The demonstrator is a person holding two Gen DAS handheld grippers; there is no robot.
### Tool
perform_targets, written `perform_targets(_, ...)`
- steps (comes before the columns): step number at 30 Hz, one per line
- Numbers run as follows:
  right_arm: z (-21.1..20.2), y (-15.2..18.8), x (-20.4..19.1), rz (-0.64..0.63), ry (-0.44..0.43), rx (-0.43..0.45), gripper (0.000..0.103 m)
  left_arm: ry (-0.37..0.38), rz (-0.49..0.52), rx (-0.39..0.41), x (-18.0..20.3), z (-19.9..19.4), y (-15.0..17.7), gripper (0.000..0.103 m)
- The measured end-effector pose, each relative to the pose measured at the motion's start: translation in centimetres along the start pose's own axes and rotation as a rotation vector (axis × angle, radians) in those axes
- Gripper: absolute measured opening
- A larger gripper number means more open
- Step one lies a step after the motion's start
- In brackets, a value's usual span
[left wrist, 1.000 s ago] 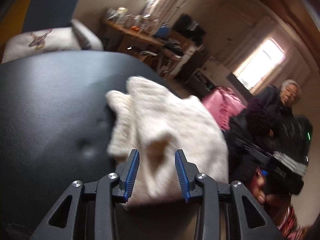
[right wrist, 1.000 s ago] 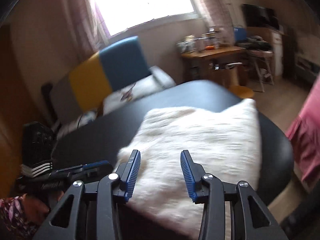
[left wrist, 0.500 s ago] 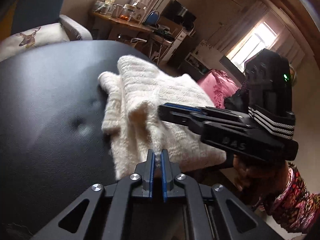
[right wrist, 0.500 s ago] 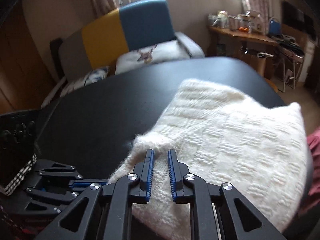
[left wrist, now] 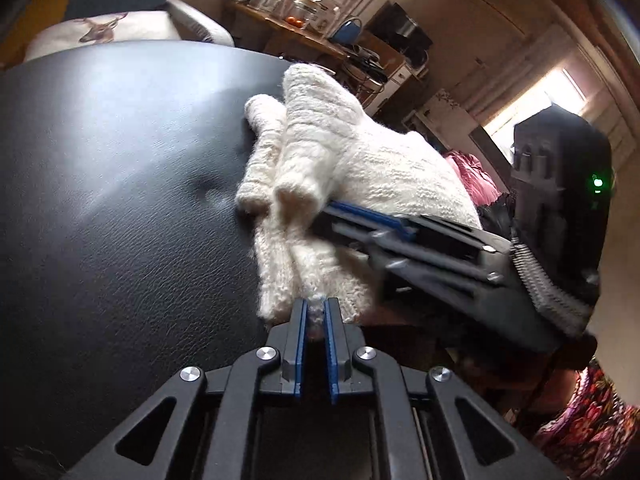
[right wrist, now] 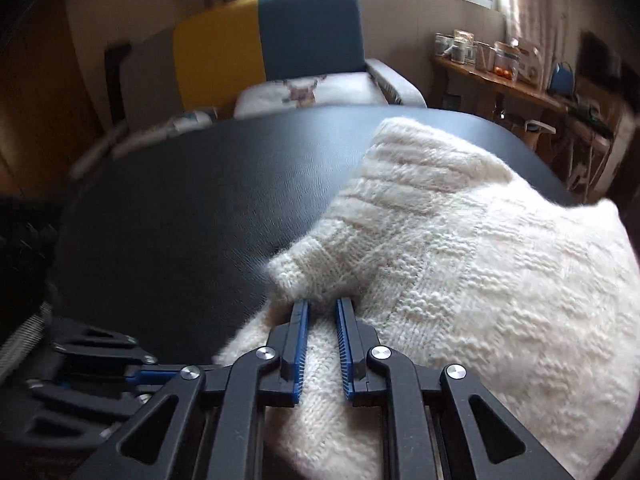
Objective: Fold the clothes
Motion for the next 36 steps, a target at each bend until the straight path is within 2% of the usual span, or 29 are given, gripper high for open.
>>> perform_targets(1, -2.0, -0.2, 0.3, 0.034, -0.031, 0.05, 0.016, -0.012, 0.006, -0.005, 0.0, -0.5, 0.1, 0.011)
perform_targets(3, -6.0, -0.6, 1.1, 0.101, -0.089, 0.148, 0.018, -0.052, 0.044, 0.04, 0.2, -2.2, -0.2, 0.011)
perform_targets(5, -9.5, 0.1, 2.8, 0.134, -0.07, 0.192, 0.023, -0.091, 0.085, 0.101, 0.7, -4.1, -0.7, 0.008)
perform_targets(8, -11.7, 2.1, 5.3, 0.183, -0.033, 0.174, 0.024, -0.095, 0.178, 0.164, 2.9, -5.3, -1.5, 0.008)
perform_targets(10, -11.5, 3.4, 6.5, 0.216, 0.0, 0.14, 0.024, -0.086, 0.262, 0.187, 5.1, -5.1, -2.2, 0.008)
perform_targets(12, -10.7, 4.6, 7.4, 0.226, 0.041, 0.116, 0.024, -0.073, 0.34, 0.147, 7.4, -3.1, -3.0, 0.01)
perform_targets(14, -9.5, 5.3, 7.8, 0.24, 0.064, 0.081, 0.024, -0.099, 0.405, 0.082, 8.7, 0.1, -3.9, 0.01)
perform_targets(16, -8.1, 6.0, 7.5, 0.244, 0.045, 0.041, 0.024, -0.188, 0.431, 0.005, 7.6, 2.6, -4.3, 0.01)
perform_targets(18, -6.9, 6.4, 6.6, 0.206, 0.052, 0.016, 0.025, -0.24, 0.396, -0.027, 6.2, 3.7, -4.5, 0.01)
perform_targets(23, -5.9, 7.0, 5.2, 0.15, 0.006, -0.029, 0.025, -0.262, 0.291, -0.016, 1.6, 2.4, -3.5, 0.01)
perform_targets(26, -5.8, 6.9, 5.0, 0.107, 0.041, -0.018, 0.025, -0.222, 0.257, -0.01, 0.9, 2.7, -3.7, 0.01)
perform_targets(28, -6.3, 6.8, 5.3, 0.128, 0.029, -0.004, 0.025, -0.191, 0.227, -0.006, 0.9, 2.6, -3.9, 0.01)
perform_targets(31, -8.9, 6.3, 5.6, 0.207, -0.016, 0.058, 0.026, -0.212, 0.207, 0.002, 1.2, 1.2, -3.7, 0.01)
perform_targets(32, -9.1, 6.0, 5.6, 0.224, -0.012, 0.067, 0.028, -0.219, 0.201, 0.005, 1.2, 0.7, -3.7, 0.012)
perform_targets(33, -9.3, 5.8, 5.5, 0.242, -0.009, 0.075, 0.038, -0.227, 0.195, 0.008, 1.3, 0.2, -3.6, 0.017)
perform_targets(34, -9.5, 5.8, 5.3, 0.258, -0.009, 0.077, 0.043, -0.25, 0.202, 0.006, 1.5, -0.2, -3.3, 0.018)
perform_targets(36, -9.9, 6.2, 4.9, 0.283, -0.009, 0.075, 0.046, -0.297, 0.216, 0.004, 2.0, -0.9, -2.8, 0.019)
Point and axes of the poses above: each gripper's, at about its wrist camera, not at the fingertips, and z roughly the way its jaws point, x to its right, y to its underside, the point moved 7 cm from there along z, roughly the way its jaws point, and after that the axes turned 11 degrees about z, right-handed, at the moved point
